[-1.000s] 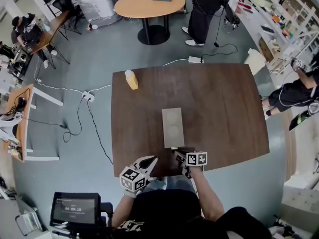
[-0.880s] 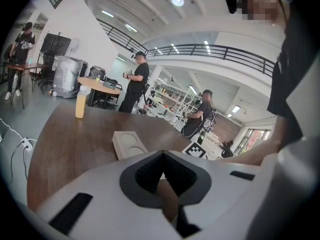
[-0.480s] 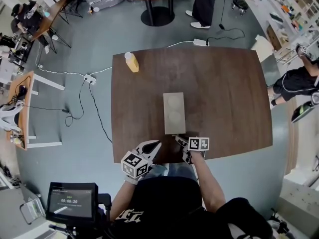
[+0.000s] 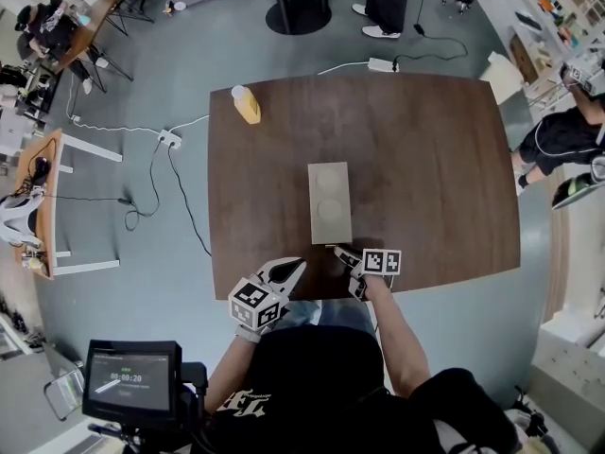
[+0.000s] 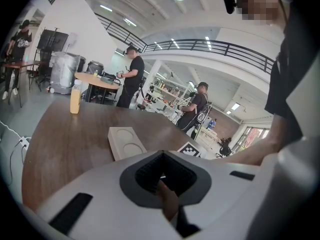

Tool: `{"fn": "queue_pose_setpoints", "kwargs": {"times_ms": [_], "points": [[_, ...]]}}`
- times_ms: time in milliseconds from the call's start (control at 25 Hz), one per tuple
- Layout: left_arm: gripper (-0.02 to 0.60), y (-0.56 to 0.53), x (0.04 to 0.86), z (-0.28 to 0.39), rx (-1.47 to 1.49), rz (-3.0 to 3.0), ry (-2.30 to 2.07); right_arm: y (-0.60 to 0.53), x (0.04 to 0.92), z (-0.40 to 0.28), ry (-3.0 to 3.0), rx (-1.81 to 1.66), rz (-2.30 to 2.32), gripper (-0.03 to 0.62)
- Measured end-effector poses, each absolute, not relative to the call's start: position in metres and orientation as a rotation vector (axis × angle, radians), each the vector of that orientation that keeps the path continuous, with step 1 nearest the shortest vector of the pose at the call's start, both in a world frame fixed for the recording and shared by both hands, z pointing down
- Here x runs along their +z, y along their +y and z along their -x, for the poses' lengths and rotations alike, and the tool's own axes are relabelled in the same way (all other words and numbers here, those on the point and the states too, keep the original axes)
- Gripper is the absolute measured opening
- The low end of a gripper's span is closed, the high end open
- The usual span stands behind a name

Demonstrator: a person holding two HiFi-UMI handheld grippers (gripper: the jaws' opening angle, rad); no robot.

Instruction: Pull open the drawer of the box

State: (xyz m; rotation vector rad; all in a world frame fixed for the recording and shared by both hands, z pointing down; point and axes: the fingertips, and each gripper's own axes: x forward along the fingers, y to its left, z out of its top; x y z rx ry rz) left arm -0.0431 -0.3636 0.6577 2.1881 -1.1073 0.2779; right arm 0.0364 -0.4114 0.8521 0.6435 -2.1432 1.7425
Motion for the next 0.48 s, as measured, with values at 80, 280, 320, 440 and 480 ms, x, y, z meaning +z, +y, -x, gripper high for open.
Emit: {"fn": "queue_pose_setpoints", "kwargs": {"times_ms": [80,280,320,440,480], "points": [[0.005,-0.365,0.656,0.042,0.283,-2.191,-1.101,-0.411,0.853,-0.037,-2.136,1.762,-0.643,0.080],[0.005,-0.363,0.655,0.039,0.292,-2.195,-1.094,-0.411,0.858,-0.032,-2.127,1.842,-0.619,0.080],[0.005,-0.363,0.655,0.039,0.294,-2.193,-1.094,-0.412,0.859,-0.030,-2.123,1.853,-0.615,0.080],[0.005,-0.362,0.656,0.041,0.299,-2.189,-1.092,-0.414,0.860,-0.026,-2.123,1.905,-0.598,0.078],[0.005,-0.361,0.657,0.042,0.302,-2.187,-1.090,-0.415,0.861,-0.026,-2.126,1.928,-0.595,0.078]]}}
